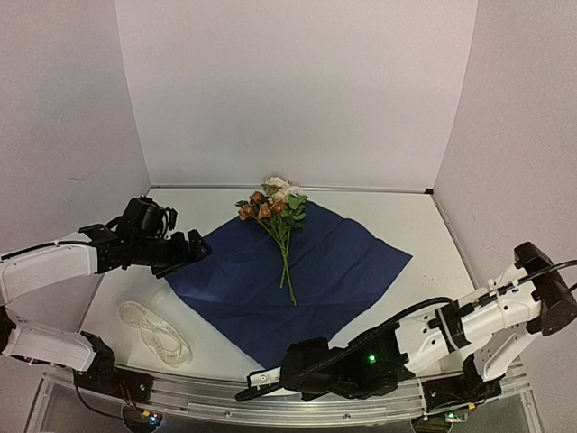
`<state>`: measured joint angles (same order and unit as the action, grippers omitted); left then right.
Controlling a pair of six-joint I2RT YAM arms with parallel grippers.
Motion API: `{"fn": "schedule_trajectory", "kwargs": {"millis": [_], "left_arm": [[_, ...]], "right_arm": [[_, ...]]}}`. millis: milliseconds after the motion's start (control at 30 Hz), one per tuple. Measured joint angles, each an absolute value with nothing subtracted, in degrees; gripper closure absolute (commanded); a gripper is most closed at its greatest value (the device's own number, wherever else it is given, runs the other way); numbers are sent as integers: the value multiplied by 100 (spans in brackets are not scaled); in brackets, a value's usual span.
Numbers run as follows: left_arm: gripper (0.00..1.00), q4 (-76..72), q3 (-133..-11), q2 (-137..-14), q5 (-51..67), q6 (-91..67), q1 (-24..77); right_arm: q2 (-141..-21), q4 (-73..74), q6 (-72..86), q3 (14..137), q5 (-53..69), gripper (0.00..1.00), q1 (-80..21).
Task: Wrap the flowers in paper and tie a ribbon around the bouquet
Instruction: Pick up the bottom corner of the flattened wrapping paper from the center of the board, then fold the bottom corner of the flattened wrapping paper at the center of the board.
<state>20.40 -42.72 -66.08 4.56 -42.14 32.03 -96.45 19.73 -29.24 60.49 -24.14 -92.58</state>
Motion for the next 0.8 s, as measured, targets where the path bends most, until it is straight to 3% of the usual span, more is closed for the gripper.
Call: {"fn": "schedule_trajectory", "kwargs": {"millis": [367,800], "left_arm": [[0,2430,-4568,-6319,262,-4080,3203],[18,2505,-4942,-6348,436,-3689,3203]], "right_arm": [[-9319,3746,-1846,7093,-1407,100,-9052],[-10678,4165,-2011,8634,-764,100,-6684]]}}
